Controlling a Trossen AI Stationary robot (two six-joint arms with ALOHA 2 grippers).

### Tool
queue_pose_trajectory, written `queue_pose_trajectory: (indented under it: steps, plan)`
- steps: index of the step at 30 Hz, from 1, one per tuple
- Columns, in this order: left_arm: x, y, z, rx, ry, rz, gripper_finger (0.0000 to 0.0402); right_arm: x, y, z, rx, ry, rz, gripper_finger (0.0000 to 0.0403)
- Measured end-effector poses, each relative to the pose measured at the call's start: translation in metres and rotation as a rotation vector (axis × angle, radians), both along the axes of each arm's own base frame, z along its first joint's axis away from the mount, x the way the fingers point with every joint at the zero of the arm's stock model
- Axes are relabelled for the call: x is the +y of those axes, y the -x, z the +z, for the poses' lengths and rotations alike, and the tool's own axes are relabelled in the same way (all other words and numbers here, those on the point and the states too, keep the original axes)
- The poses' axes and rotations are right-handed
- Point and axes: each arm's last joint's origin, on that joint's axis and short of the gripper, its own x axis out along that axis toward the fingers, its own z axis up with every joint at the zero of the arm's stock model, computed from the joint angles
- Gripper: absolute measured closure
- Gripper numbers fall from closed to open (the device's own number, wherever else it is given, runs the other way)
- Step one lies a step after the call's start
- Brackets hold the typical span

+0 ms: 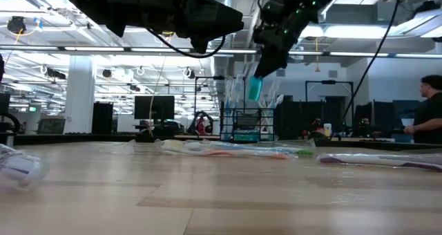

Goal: Pick & Place toothbrushing station
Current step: Put the top blue mouthwash into the mesh organizer

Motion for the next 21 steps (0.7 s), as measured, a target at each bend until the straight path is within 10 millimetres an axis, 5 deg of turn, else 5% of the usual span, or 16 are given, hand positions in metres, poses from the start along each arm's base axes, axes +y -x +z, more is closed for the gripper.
queue_pose_trajectory:
  steps: [21]
  plan:
    - [0.005,0.000,0.000,0.003,-0.007,0.014,0.0302,-0.025,-0.019,-0.039,0.009,-0.040,0.029,0.0322]
